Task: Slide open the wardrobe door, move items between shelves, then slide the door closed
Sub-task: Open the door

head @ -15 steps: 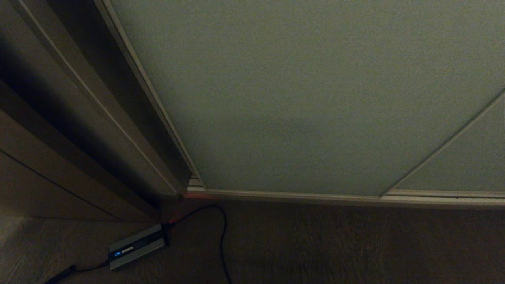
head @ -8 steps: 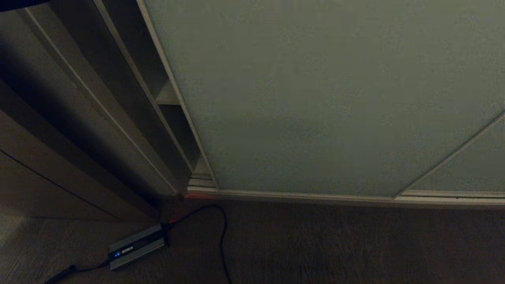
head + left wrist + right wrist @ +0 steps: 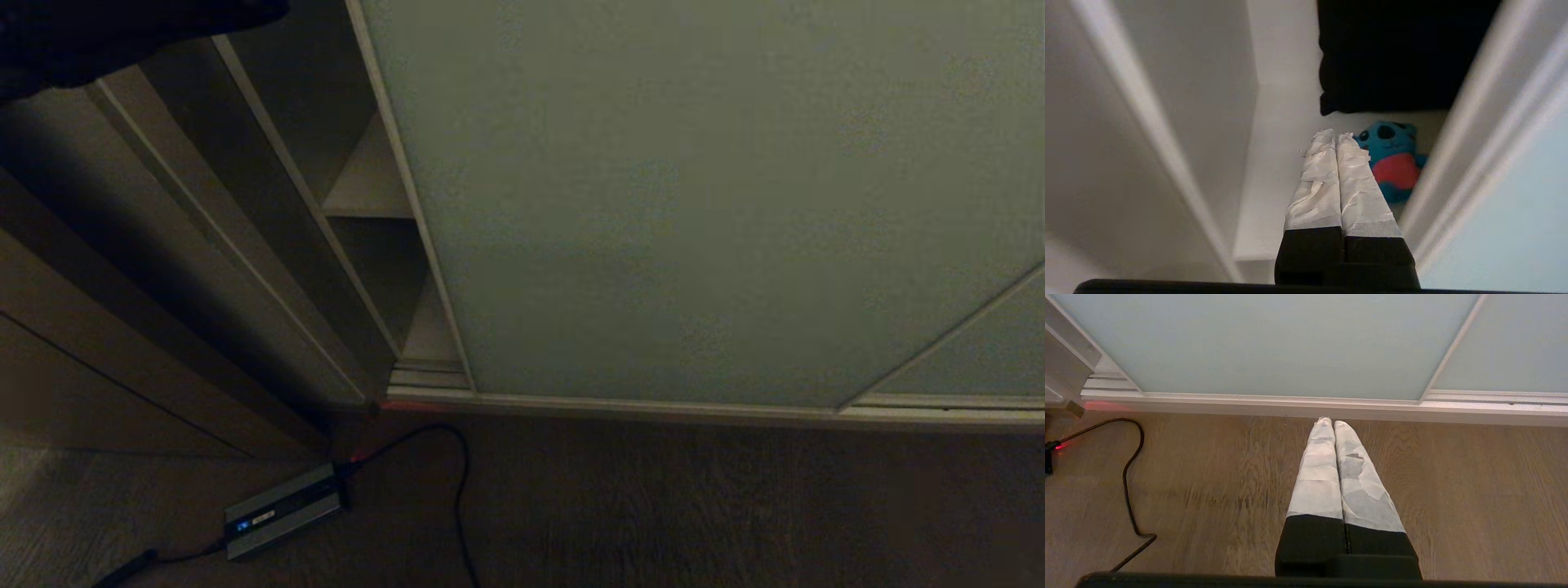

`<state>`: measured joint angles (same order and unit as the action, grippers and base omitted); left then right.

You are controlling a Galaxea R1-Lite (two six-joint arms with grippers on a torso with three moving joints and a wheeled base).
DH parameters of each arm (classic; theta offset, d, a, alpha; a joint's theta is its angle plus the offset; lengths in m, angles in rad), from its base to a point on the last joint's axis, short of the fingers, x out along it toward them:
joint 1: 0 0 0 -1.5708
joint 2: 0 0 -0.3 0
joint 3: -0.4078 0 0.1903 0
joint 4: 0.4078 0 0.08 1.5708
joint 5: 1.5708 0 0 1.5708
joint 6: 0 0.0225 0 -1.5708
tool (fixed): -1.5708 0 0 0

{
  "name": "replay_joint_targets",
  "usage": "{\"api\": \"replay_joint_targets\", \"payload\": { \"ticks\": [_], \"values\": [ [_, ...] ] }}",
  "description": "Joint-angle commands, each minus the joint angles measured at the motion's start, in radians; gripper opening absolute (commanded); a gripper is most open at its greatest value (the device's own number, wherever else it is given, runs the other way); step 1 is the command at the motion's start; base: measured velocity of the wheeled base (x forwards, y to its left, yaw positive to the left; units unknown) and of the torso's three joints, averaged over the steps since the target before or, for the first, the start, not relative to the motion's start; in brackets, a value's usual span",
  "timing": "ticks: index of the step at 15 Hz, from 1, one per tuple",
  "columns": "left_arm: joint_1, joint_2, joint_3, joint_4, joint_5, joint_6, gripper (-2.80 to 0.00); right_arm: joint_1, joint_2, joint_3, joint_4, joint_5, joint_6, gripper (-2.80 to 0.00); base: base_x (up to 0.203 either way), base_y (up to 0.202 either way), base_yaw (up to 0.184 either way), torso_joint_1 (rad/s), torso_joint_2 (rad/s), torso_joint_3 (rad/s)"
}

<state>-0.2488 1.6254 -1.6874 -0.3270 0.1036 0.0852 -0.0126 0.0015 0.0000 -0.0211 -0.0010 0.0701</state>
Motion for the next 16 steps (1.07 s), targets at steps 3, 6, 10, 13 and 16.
{"api": "replay_joint_targets", "payload": {
  "ticks": [3, 6, 10, 13, 16],
  "values": [
    [-0.085, 0.138, -0.122, 0.011, 0.042, 0.03, -2.8, 0.0, 0.0, 0.003, 0.0, 0.0, 0.0, -2.8, 0.0, 0.0, 0.0, 0.0, 0.0, 0.0],
    [-0.123, 0.194, -0.188, 0.013, 0.05, 0.059, -2.8, 0.0, 0.0, 0.003, 0.0, 0.0, 0.0, -2.8, 0.0, 0.0, 0.0, 0.0, 0.0, 0.0],
    [-0.201, 0.248, -0.242, 0.011, 0.046, 0.072, -2.8, 0.0, 0.0, 0.003, 0.0, 0.001, 0.0, -2.8, 0.0, 0.0, 0.0, 0.0, 0.0, 0.0],
    [-0.237, 0.271, -0.245, 0.011, 0.04, 0.089, -2.8, 0.0, 0.0, 0.003, 0.0, 0.0, 0.0, -2.8, 0.0, 0.0, 0.0, 0.0, 0.0, 0.0],
    [-0.267, 0.31, -0.247, -0.002, 0.039, 0.106, -2.8, 0.0, 0.0, 0.003, 0.0, 0.0, 0.0, -2.8, 0.0, 0.0, 0.0, 0.0, 0.0, 0.0]
  ]
}}
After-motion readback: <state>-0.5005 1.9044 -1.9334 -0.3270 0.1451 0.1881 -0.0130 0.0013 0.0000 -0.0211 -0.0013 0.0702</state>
